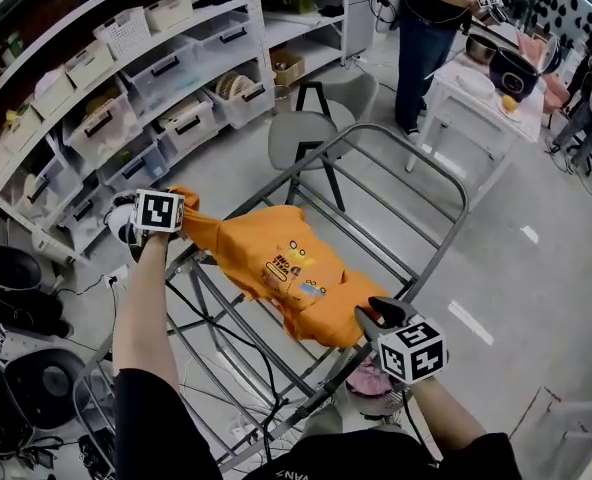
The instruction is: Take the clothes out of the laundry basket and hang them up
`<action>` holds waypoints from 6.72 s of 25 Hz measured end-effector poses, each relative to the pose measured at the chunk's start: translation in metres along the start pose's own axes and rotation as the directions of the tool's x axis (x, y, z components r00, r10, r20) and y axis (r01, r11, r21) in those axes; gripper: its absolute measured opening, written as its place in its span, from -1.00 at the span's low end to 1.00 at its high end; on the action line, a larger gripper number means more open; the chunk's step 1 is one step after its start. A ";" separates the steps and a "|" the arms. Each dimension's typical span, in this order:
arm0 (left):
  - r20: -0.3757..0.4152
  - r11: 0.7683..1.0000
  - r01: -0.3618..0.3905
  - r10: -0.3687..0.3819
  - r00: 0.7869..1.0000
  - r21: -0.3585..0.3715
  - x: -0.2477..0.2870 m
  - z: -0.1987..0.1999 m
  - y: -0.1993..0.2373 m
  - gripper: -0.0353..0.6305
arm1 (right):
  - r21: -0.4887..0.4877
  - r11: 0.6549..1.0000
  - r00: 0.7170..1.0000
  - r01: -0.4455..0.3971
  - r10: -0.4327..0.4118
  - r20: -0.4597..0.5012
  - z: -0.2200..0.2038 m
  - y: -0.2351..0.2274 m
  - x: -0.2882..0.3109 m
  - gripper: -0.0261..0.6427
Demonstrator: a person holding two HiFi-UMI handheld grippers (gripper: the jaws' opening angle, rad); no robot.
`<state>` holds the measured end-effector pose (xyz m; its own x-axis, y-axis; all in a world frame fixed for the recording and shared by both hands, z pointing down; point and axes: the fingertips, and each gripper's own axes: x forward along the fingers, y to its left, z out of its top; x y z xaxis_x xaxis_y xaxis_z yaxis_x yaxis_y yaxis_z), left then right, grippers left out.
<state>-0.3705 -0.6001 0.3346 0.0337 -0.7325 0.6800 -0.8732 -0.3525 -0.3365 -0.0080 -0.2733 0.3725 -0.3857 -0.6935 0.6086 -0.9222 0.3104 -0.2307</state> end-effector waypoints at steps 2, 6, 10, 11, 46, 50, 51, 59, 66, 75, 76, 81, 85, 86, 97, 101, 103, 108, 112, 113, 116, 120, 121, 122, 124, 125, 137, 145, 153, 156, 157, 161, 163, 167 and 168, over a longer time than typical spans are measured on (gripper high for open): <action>-0.041 0.999 0.034 -0.034 0.999 0.005 0.006 -0.008 -0.007 -0.77 | -0.004 1.000 1.000 0.008 -0.008 -0.003 -0.003 -0.001 -0.003 -0.55; -0.006 0.999 0.025 -0.025 1.000 0.044 0.006 -0.003 -0.020 -0.42 | -0.026 0.999 0.999 0.038 -0.038 -0.012 -0.007 -0.008 -0.006 -0.55; 0.007 0.996 0.060 -0.061 0.998 0.060 0.002 -0.005 -0.039 -0.40 | -0.046 0.997 0.998 0.063 -0.063 -0.016 -0.010 -0.015 -0.006 -0.55; 0.017 0.995 0.074 -0.076 0.997 0.073 0.000 -0.003 -0.046 -0.40 | -0.060 0.996 0.997 0.068 -0.069 -0.021 -0.010 -0.016 -0.005 -0.55; 0.339 0.942 0.126 -0.234 0.911 0.311 -0.228 0.010 -0.245 -0.41 | -0.137 0.959 0.967 -0.250 0.255 0.020 -0.066 0.026 -0.137 -0.83; 0.326 0.943 0.096 -0.203 0.923 0.318 -0.253 -0.002 -0.269 -0.41 | -0.096 0.947 0.952 -0.307 0.306 -0.026 -0.101 0.025 -0.137 -0.84; 0.323 0.943 0.088 -0.197 0.926 0.322 -0.258 -0.005 -0.277 -0.41 | -0.082 0.944 0.947 -0.321 0.320 -0.029 -0.108 0.025 -0.135 -0.84; 0.278 0.917 0.016 -0.138 0.951 0.399 -0.295 -0.033 -0.338 -0.41 | -0.005 0.926 0.926 -0.377 0.376 -0.043 -0.148 0.023 -0.134 -0.85; 0.267 0.925 0.006 -0.116 0.957 0.380 -0.317 -0.058 -0.375 -0.41 | -0.001 0.924 0.922 -0.382 0.381 -0.071 -0.177 0.017 -0.132 -0.86; 0.270 0.947 -0.004 -0.087 0.959 0.320 -0.333 -0.098 -0.397 -0.41 | 0.004 0.947 0.938 -0.320 0.318 -0.135 -0.204 -0.024 -0.132 -0.78; 0.289 0.958 0.000 -0.087 0.953 0.286 -0.336 -0.102 -0.397 -0.41 | 0.004 0.950 0.942 -0.312 0.310 -0.131 -0.203 -0.029 -0.133 -0.77; 0.334 0.995 -0.007 -0.026 0.942 0.098 -0.351 -0.138 -0.395 -0.41 | 0.010 0.958 0.954 -0.286 0.285 -0.091 -0.199 -0.050 -0.144 -0.76; 0.361 1.000 -0.026 0.030 0.932 -0.016 -0.370 -0.164 -0.410 -0.41 | 0.009 0.958 0.956 -0.288 0.288 -0.059 -0.197 -0.063 -0.162 -0.76; 0.361 0.999 -0.029 0.041 0.932 -0.038 -0.376 -0.171 -0.414 -0.41 | 0.005 0.957 0.956 -0.290 0.290 -0.054 -0.197 -0.065 -0.167 -0.76; 0.338 0.985 0.011 0.049 0.940 -0.174 -0.408 -0.221 -0.464 -0.41 | -0.040 0.944 0.945 -0.326 0.324 -0.043 -0.210 -0.073 -0.201 -0.65; 0.322 0.977 0.053 0.017 0.947 -0.206 -0.411 -0.235 -0.484 -0.41 | -0.041 0.943 0.944 -0.330 0.328 -0.047 -0.218 -0.072 -0.205 -0.42; 0.320 0.972 0.069 0.006 0.947 -0.223 -0.415 -0.241 -0.488 -0.40 | -0.038 0.943 0.943 -0.331 0.329 -0.052 -0.221 -0.067 -0.205 -0.32; 0.291 0.954 0.134 -0.052 0.955 -0.269 -0.407 -0.273 -0.501 -0.40 | -0.021 0.948 0.946 -0.318 0.316 -0.069 -0.231 -0.060 -0.192 -0.22; 0.287 0.946 0.175 -0.093 0.953 -0.274 -0.402 -0.293 -0.497 -0.40 | 0.004 0.955 0.951 -0.295 0.295 -0.090 -0.241 -0.048 -0.178 -0.21; 0.286 0.945 0.183 -0.102 0.953 -0.272 -0.400 -0.296 -0.495 -0.40 | 0.007 0.957 0.953 -0.289 0.288 -0.091 -0.242 -0.044 -0.174 -0.21; 0.283 0.939 0.216 -0.137 0.949 -0.269 -0.394 -0.306 -0.490 -0.40 | 0.006 0.964 0.959 -0.266 0.265 -0.095 -0.246 -0.031 -0.167 -0.21; 0.284 0.926 0.285 -0.211 0.935 -0.250 -0.384 -0.309 -0.488 -0.40 | 0.029 0.973 0.968 -0.227 0.229 -0.102 -0.250 -0.022 -0.160 -0.20; 0.284 0.922 0.303 -0.232 0.930 -0.241 -0.382 -0.310 -0.488 -0.40 | 0.037 0.976 0.971 -0.215 0.217 -0.104 -0.252 -0.021 -0.159 -0.20; 0.283 0.918 0.322 -0.253 0.925 -0.232 -0.380 -0.311 -0.489 -0.40 | 0.043 0.979 0.973 -0.201 0.205 -0.106 -0.253 -0.021 -0.159 -0.19; 0.277 0.908 0.359 -0.295 0.914 -0.217 -0.377 -0.314 -0.491 -0.40 | 0.049 0.983 0.978 -0.174 0.179 -0.110 -0.256 -0.023 -0.159 -0.19; 0.271 0.903 0.372 -0.311 0.911 -0.214 -0.375 -0.317 -0.493 -0.40 | 0.049 0.985 0.979 -0.164 0.169 -0.111 -0.257 -0.024 -0.159 -0.19; 0.169 0.880 0.298 -0.252 0.953 -0.370 -0.327 -0.341 -0.560 -0.36 | -0.065 0.963 0.935 -0.260 0.234 -0.267 -0.306 -0.086 -0.144 -0.19; 0.059 0.835 0.344 -0.354 0.933 -0.430 -0.266 -0.385 -0.648 -0.33 | -0.083 0.955 0.909 -0.286 0.243 -0.339 -0.372 -0.129 -0.124 -0.19; -0.026 0.759 0.402 -0.481 0.876 -0.512 -0.171 -0.430 -0.718 -0.30 | 0.026 0.975 0.921 -0.223 0.219 -0.324 -0.436 -0.165 -0.085 -0.19; -0.043 0.708 0.381 -0.501 0.864 -0.594 -0.135 -0.449 -0.742 -0.29 | 0.039 0.975 0.919 -0.218 0.219 -0.327 -0.457 -0.179 -0.071 -0.19; -0.050 0.690 0.366 -0.504 0.862 -0.625 -0.123 -0.457 -0.749 -0.28 | 0.039 0.975 0.918 -0.221 0.221 -0.328 -0.464 -0.183 -0.066 -0.19; -0.087 0.627 0.287 -0.496 0.864 -0.724 -0.077 -0.488 -0.771 -0.25 | 0.042 0.969 0.912 -0.245 0.245 -0.328 -0.491 -0.189 -0.048 -0.19; -0.094 0.599 0.244 -0.476 0.874 -0.763 -0.053 -0.498 -0.779 -0.23 | 0.040 0.964 0.908 -0.263 0.261 -0.326 -0.503 -0.190 -0.041 -0.19; -0.115 0.530 0.142 -0.422 0.899 -0.836 -0.018 -0.518 -0.791 -0.20 | 0.057 0.959 0.903 -0.277 0.280 -0.325 -0.523 -0.192 -0.036 -0.19; -0.116 0.491 0.113 -0.412 0.904 -0.864 -0.010 -0.525 -0.795 -0.19 | 0.067 0.959 0.904 -0.275 0.281 -0.323 -0.527 -0.194 -0.035 -0.19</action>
<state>0.0687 -0.0066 0.9371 0.3337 -0.4492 0.8288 -0.8448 0.2476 0.4743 0.2002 0.0336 0.7962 -0.5984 -0.3297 0.7302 -0.7807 0.4449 -0.4389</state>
